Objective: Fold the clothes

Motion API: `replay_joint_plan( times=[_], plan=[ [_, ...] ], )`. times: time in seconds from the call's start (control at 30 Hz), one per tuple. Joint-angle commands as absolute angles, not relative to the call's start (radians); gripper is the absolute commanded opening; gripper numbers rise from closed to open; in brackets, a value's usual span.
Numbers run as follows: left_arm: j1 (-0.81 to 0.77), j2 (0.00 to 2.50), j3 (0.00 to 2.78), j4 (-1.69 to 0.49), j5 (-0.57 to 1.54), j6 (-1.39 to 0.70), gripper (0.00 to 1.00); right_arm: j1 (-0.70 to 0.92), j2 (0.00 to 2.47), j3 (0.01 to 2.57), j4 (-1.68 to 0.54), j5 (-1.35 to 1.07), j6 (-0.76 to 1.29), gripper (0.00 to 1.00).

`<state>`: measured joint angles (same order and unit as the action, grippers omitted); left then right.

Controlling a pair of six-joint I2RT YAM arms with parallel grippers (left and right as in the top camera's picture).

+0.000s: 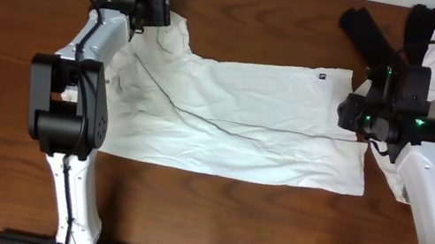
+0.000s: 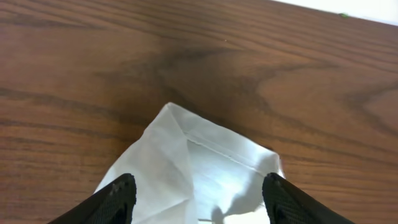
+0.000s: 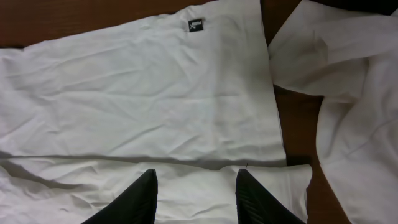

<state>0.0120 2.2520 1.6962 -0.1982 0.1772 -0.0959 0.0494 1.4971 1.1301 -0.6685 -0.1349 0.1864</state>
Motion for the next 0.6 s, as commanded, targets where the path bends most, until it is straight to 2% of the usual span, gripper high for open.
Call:
replay_joint_plan(
  times=[0.0,0.17,0.27,0.4,0.57],
  plan=[
    [0.018,2.292,1.711,-0.195,0.136,-0.082,0.66,0.056,1.498,1.133,-0.666,-0.138,0.182,0.4],
    [0.018,2.314,1.711,-0.196,0.093,-0.083,0.64,0.056,1.498,1.133,-0.666,-0.138,0.182,0.39],
    [0.018,2.317,1.711,-0.196,0.091,-0.082,0.57,0.056,1.498,1.133,-0.666,-0.138,0.183,0.4],
    [0.018,2.317,1.711,-0.196,0.089,-0.082,0.54,0.056,1.498,1.133,-0.665,-0.139,0.183,0.39],
    [0.018,2.317,1.706,-0.204,0.066,-0.082,0.42,0.056,1.498,1.133,-0.665,-0.138,0.183,0.39]
  ],
)
